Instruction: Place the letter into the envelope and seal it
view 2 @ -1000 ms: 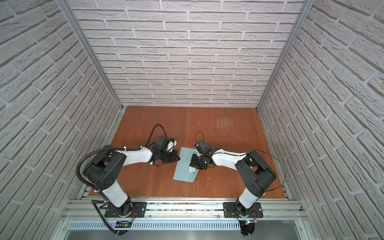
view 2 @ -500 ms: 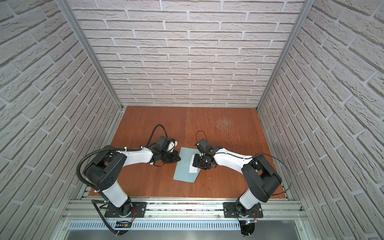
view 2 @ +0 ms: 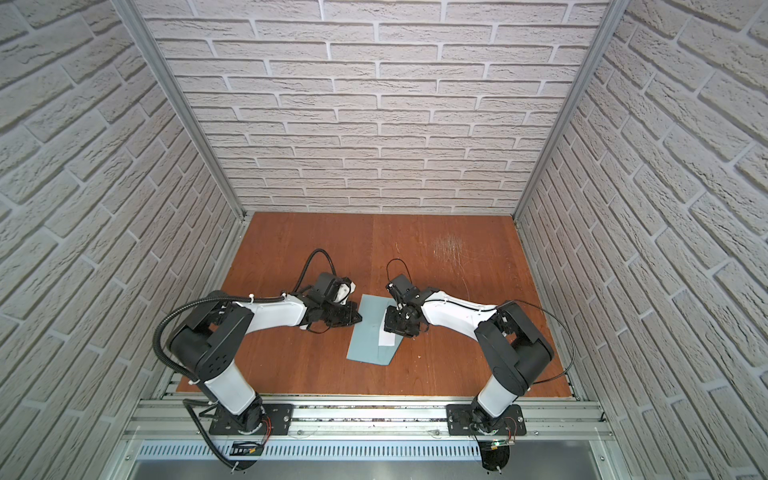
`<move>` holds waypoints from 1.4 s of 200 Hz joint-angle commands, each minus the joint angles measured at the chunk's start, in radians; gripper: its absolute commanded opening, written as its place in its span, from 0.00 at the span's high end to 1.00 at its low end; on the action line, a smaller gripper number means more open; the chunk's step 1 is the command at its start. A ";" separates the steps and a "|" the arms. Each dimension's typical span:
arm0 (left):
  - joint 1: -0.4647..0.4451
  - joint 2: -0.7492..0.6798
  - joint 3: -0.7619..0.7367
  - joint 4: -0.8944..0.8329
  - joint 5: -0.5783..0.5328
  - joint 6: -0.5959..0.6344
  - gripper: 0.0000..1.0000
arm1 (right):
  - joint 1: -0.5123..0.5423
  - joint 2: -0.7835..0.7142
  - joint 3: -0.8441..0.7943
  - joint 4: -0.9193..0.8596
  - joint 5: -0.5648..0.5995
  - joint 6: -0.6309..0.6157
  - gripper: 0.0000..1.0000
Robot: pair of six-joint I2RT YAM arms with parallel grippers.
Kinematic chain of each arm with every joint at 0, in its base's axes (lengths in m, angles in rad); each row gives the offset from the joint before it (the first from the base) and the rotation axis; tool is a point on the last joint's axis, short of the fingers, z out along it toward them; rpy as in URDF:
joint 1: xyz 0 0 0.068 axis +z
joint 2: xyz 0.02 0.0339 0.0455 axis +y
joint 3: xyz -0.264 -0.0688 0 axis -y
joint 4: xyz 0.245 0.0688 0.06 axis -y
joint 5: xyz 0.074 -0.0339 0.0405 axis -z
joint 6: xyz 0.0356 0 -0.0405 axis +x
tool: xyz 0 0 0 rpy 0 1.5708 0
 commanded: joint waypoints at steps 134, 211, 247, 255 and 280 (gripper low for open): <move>-0.014 0.025 -0.011 -0.066 -0.007 0.013 1.00 | 0.054 0.085 0.093 -0.036 0.013 0.031 0.56; -0.014 0.026 -0.009 -0.067 -0.007 0.015 1.00 | 0.054 0.068 0.120 -0.143 0.130 0.027 0.48; -0.014 0.026 -0.011 -0.064 -0.007 0.014 1.00 | 0.054 0.104 0.133 -0.127 0.121 0.027 0.47; -0.014 0.026 -0.013 -0.065 -0.007 0.014 1.00 | 0.055 0.111 0.136 -0.124 0.120 0.029 0.46; -0.015 0.024 -0.016 -0.062 -0.006 0.012 1.00 | 0.054 0.130 0.144 -0.113 0.113 0.031 0.46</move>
